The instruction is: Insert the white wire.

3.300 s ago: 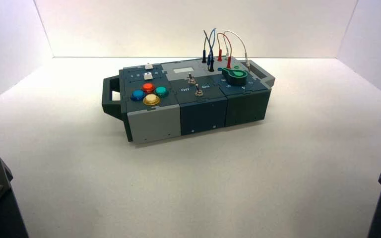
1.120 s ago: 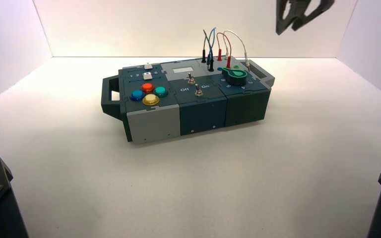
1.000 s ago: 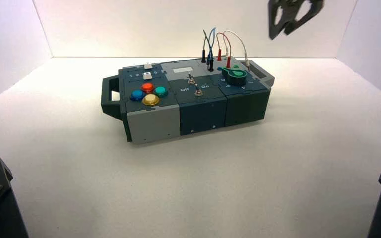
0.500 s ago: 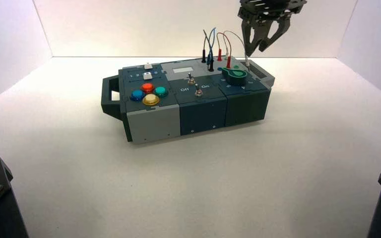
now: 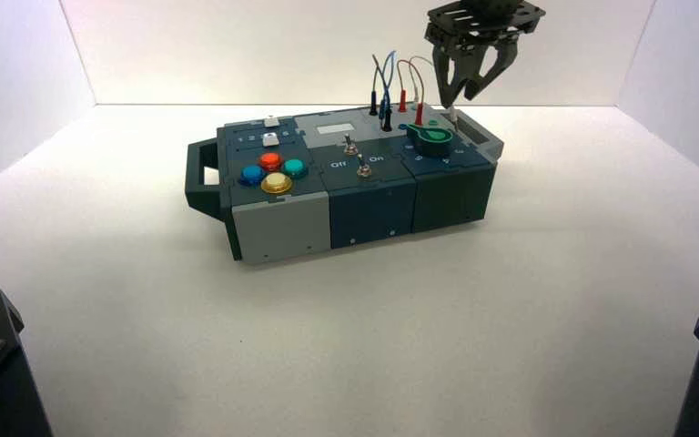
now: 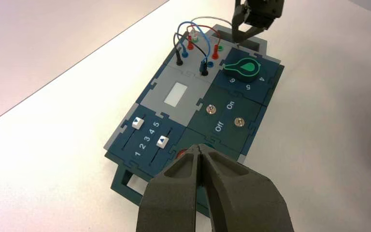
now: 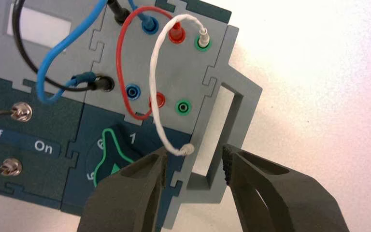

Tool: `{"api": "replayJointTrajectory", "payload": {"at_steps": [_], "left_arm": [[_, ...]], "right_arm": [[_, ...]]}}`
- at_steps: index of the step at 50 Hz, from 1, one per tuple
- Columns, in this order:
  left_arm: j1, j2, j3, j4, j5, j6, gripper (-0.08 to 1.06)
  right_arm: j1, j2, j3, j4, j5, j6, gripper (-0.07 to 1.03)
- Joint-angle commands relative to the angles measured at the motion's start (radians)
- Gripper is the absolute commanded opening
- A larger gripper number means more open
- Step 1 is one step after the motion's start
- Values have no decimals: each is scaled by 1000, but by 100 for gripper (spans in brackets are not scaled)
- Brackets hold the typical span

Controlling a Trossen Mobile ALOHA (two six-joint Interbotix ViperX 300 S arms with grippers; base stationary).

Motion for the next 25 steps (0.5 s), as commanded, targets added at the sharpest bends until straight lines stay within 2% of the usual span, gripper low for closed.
{"api": "replayJointTrajectory", "payload": {"at_steps": [1,21,25], "left_arm": [[-3,-5,-28,3,-9,3,-3],[-2,-5,-28,6,-9,5,-3],[-2,-5,-28,6,-11,5,-3]], "right_arm": [[3,-3,-35,0,0,-6,54],[3,37,-52,0,9,-6,35],[3,38,-52,0,12,-6,21]]}}
